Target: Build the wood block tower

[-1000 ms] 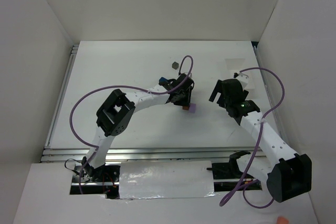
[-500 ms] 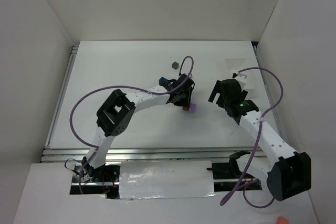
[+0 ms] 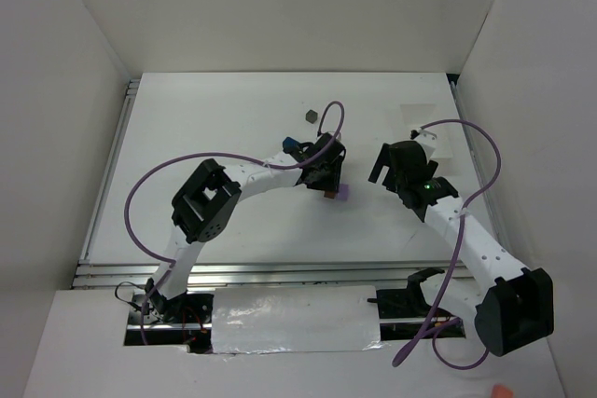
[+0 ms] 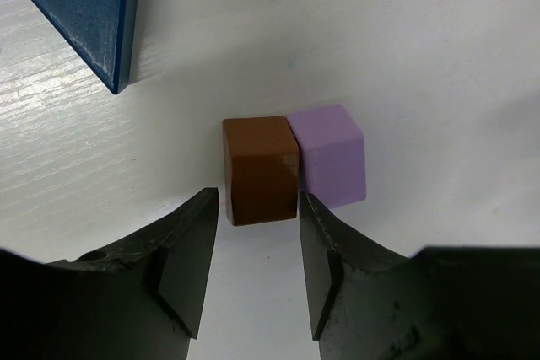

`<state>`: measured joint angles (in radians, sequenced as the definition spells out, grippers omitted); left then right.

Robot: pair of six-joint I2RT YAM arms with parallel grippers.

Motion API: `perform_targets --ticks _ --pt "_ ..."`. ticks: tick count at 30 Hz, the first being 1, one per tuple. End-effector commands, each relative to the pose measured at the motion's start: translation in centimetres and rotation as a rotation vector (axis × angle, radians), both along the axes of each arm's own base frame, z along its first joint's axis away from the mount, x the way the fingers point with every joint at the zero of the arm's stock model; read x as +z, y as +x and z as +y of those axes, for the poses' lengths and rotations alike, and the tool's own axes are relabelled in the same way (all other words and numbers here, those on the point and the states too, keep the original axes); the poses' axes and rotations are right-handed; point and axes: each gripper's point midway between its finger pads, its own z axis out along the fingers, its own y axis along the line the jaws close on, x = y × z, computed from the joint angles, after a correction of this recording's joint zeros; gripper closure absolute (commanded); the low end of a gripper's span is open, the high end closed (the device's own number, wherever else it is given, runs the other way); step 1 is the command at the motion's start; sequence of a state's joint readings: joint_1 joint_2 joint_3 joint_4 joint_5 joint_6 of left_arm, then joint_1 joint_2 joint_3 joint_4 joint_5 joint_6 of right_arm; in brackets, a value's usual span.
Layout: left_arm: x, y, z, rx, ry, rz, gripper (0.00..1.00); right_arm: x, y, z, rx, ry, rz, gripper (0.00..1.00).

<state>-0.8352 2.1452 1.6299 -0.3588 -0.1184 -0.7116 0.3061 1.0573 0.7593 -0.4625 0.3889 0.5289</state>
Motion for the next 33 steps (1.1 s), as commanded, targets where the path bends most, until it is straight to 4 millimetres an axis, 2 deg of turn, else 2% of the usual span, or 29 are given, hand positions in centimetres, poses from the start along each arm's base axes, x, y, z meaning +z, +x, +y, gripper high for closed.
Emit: perform_targets --ticks 1,3,7,9,12,14,15,16,17,18,20,21,23,26,27,29,30,33 --pt "2.2 0.1 -0.5 -0.001 -0.038 -0.038 0.44 1.0 0.5 0.0 -0.004 -0.018 -0.027 0.0" --pt "2.5 0.0 -0.5 -0.003 -0.044 -0.04 0.43 0.9 0.5 0.1 0.001 -0.02 -0.026 0.0" --pt "4.8 0.0 -0.5 -0.018 -0.079 -0.082 0.36 1.0 0.6 0.2 0.006 -0.02 -0.025 0.0" --pt "5.8 0.3 -0.3 -0.012 -0.085 -0.109 0.35 0.9 0.6 0.2 0.007 -0.022 -0.023 0.0" --pt "7.8 0.0 0.3 -0.015 -0.096 -0.142 0.35 0.8 0.6 0.3 0.013 -0.024 -0.021 0.0" --pt "8.5 -0.1 0.8 -0.008 -0.097 -0.157 0.35 0.7 0.6 0.5 0.018 -0.02 -0.02 0.0" --pt "8.1 -0.2 1.4 0.001 -0.085 -0.158 0.34 0.7 0.7 0.4 0.016 -0.02 -0.019 0.0" --pt "8.8 -0.1 1.9 0.016 -0.087 -0.174 0.33 0.3 0.7 0.4 0.017 -0.024 -0.01 0.0" --pt "8.5 0.3 3.1 0.047 -0.064 -0.182 0.23 0.2 0.7 0.4 0.016 -0.028 -0.005 0.0" --pt "8.3 0.6 3.8 0.069 -0.054 -0.18 0.01 -0.1 0.7 0.5 0.017 -0.029 0.008 0.0" --pt "7.2 1.2 5.3 0.095 -0.044 -0.143 0.01 -0.9 1.0 1.0 0.026 -0.025 0.03 0.0" --pt "6.9 1.4 5.4 0.095 -0.057 -0.138 0.01 -1.2 1.2 1.6 0.05 -0.015 0.027 0.0" --pt "6.4 1.9 5.3 0.066 -0.099 -0.13 0.01 -2.0 1.3 3.0 0.101 0.027 0.042 0.0" --pt "5.9 1.8 4.5 0.014 -0.152 -0.128 0.01 -2.2 1.8 5.4 0.185 0.118 0.021 0.0" --pt "6.0 1.8 4.2 0.004 -0.167 -0.126 0.01 -2.2 2.0 5.7 0.191 0.127 0.017 0.0" --pt "5.3 2.1 4.5 0.026 -0.138 -0.116 0.01 -2.8 2.1 5.8 0.179 0.124 0.04 0.0" --pt "4.7 2.7 5.5 0.07 -0.085 -0.132 0.01 -3.2 2.0 5.2 0.158 0.094 0.054 0.0" --pt "2.7 2.7 7.7 0.136 0.028 -0.115 0.01 -4.7 1.6 4.0 0.115 0.019 0.11 0.0"
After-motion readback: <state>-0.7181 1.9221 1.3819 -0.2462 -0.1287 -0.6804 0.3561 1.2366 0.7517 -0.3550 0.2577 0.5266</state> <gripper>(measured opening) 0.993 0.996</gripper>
